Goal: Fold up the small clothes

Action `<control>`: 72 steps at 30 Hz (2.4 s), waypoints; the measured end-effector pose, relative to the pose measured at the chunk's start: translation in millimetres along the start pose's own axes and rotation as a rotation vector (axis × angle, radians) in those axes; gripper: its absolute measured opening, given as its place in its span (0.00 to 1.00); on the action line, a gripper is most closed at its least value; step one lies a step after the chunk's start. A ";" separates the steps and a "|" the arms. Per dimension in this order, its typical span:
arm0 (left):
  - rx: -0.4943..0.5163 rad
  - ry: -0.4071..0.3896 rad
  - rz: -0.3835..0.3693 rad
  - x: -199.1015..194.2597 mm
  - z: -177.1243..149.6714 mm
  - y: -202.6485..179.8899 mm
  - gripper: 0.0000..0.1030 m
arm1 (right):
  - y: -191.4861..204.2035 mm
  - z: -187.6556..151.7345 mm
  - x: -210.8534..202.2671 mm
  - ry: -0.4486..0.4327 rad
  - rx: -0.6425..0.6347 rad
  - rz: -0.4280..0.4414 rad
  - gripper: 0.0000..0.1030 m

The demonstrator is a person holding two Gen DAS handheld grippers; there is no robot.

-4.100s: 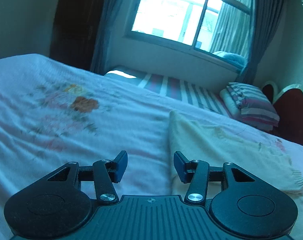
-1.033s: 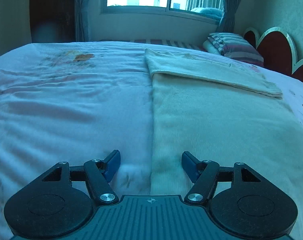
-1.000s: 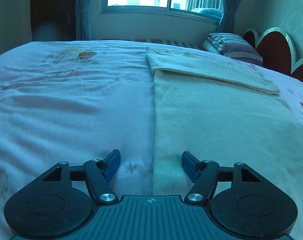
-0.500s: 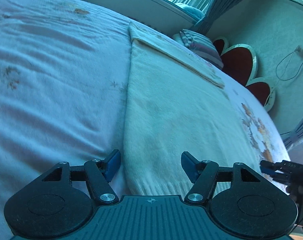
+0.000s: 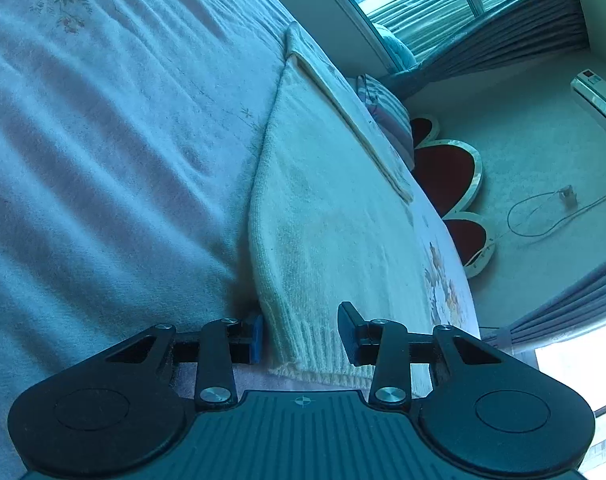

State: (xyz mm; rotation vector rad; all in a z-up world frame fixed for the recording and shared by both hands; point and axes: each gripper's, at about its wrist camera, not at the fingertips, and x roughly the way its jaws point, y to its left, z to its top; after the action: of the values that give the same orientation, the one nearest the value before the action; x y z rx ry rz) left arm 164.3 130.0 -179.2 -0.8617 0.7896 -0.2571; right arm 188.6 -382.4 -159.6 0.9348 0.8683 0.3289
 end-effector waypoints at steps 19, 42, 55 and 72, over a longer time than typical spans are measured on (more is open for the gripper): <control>0.012 -0.019 0.018 -3.3 7.6 9.5 0.03 | 26.3 -8.3 5.1 -0.035 -0.169 -0.104 0.05; 0.100 -0.239 -0.138 2.0 160.8 -81.7 0.03 | 171.1 105.8 11.7 -0.254 -0.431 -0.018 0.05; 0.061 -0.250 -0.067 98.6 256.3 -85.6 0.03 | 188.9 218.7 115.4 -0.188 -0.445 0.009 0.05; 0.045 -0.171 0.067 233.7 333.9 -60.7 0.03 | 131.5 306.0 239.9 -0.059 -0.300 -0.003 0.05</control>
State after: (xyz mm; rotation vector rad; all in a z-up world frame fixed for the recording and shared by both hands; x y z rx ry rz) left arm 570.6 167.7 -121.8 -0.8020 0.6498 -0.1400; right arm 589.4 -337.1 -83.3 0.6611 0.7417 0.4145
